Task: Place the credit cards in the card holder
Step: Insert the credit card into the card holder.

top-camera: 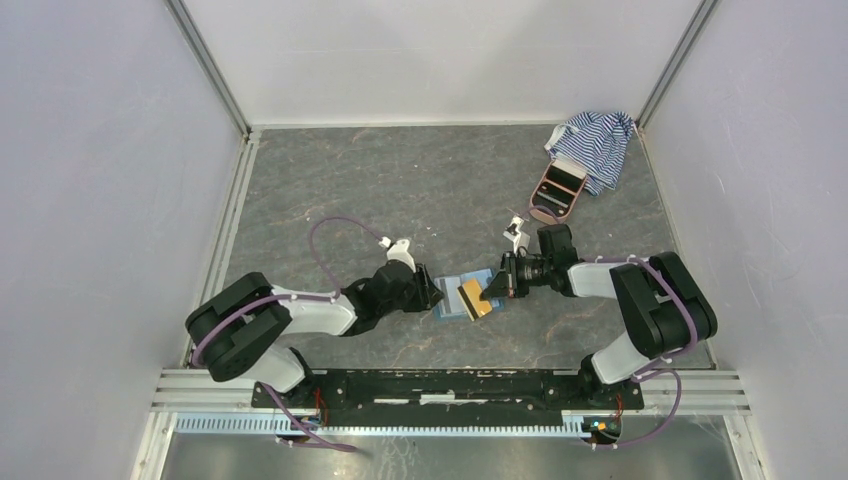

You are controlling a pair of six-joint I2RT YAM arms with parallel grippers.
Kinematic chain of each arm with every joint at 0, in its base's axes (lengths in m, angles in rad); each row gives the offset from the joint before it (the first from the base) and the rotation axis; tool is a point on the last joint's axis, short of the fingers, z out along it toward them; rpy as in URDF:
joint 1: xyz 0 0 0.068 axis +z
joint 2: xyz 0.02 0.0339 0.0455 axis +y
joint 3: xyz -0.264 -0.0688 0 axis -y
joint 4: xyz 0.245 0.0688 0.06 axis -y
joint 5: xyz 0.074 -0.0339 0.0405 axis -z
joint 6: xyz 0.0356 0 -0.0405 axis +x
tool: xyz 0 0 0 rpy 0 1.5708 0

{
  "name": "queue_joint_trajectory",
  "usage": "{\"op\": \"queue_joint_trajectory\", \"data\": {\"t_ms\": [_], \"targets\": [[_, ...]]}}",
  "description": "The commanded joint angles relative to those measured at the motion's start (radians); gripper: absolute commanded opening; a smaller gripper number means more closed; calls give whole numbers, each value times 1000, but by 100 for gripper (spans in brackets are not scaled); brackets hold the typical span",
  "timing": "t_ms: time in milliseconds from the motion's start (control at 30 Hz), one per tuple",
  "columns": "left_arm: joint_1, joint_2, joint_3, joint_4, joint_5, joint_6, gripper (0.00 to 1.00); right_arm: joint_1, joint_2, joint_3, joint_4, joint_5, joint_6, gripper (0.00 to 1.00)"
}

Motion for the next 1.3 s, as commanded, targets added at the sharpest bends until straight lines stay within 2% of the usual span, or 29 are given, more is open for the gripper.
{"op": "queue_joint_trajectory", "data": {"t_ms": [0,333,500,867,1067,1267], "targets": [[-6,51,35,-125,-60,38,47,-6,6,16,-12,10,-18,0],[-8,162,109,-203,-54,37,40,-41,-24,10,-11,3,-9,0],[-7,167,97,-217,-76,22,36,-94,-76,-12,-1,0,7,0],[-7,36,85,-182,-59,31,43,-111,-70,-32,2,17,29,0],[-8,22,70,-150,-36,32,47,-113,-48,-30,-10,26,33,0],[-9,45,72,-128,-17,36,47,-139,-82,-46,-16,56,51,0]]}}
